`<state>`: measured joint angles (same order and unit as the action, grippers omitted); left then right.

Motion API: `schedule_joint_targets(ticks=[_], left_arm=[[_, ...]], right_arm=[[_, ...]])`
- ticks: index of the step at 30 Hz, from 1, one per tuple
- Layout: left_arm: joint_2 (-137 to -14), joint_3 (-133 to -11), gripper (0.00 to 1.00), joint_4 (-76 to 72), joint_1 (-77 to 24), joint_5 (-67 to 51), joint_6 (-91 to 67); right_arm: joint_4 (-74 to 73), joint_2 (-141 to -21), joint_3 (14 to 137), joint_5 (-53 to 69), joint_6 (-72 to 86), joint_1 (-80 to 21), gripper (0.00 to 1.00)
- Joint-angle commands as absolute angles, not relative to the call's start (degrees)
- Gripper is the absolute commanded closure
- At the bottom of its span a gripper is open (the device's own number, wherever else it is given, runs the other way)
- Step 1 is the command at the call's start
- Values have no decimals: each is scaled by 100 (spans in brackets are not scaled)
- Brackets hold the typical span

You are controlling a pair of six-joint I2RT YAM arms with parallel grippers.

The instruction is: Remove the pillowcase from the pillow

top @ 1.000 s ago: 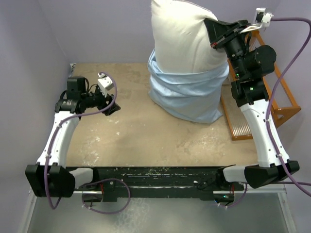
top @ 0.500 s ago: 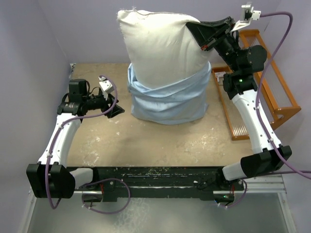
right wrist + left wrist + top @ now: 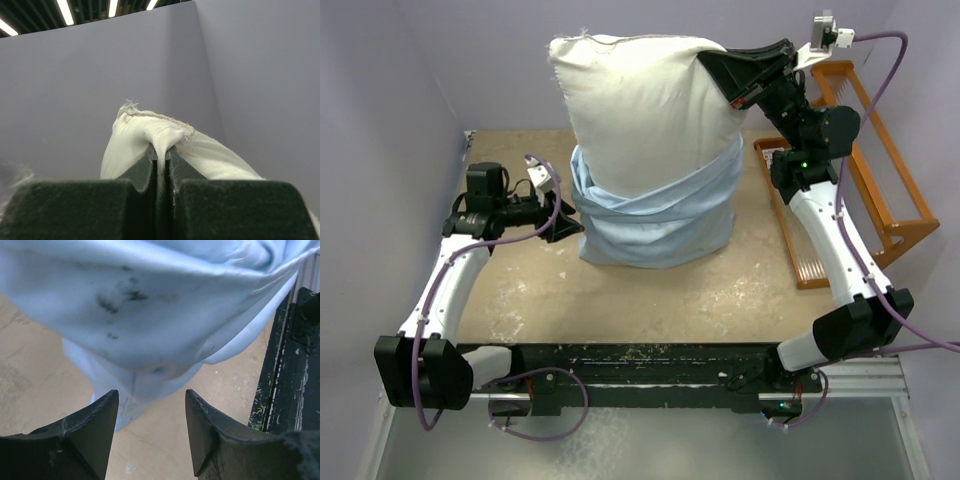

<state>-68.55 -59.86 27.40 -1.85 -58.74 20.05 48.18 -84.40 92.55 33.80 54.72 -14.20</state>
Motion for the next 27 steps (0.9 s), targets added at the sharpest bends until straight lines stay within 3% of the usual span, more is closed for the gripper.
schedule_joint_targets(ticks=[1,7,10,16,19,22,27], left_arm=[[-6762,-5833,42,2466,-582,-6125,1830],[-6796,-5558,56,1457,-861,-5386,1257],[-6943,-5769,57,1574,-798,-5250,1473],[-7150,-5951,53,1968,-484,-6046,1668],[-7230,-5951,58,2102,-505,-6600,1587],[-7202,-5829,65,1910,-509,-6632,1418],[-7064,-5593,70,1235,-544,-6548,719]], right_arm=[[6168,-8270,9436,2822,5885,-1424,100],[6266,-8279,9380,2923,6083,-1424,100],[6252,-8271,9463,2966,6109,-1424,100],[6391,-8392,9703,2961,6332,-1424,100],[6486,-8452,9733,2912,6431,-1424,100],[6474,-8470,9761,2845,6441,-1424,100],[6580,-8507,9776,2673,6570,-1424,100]])
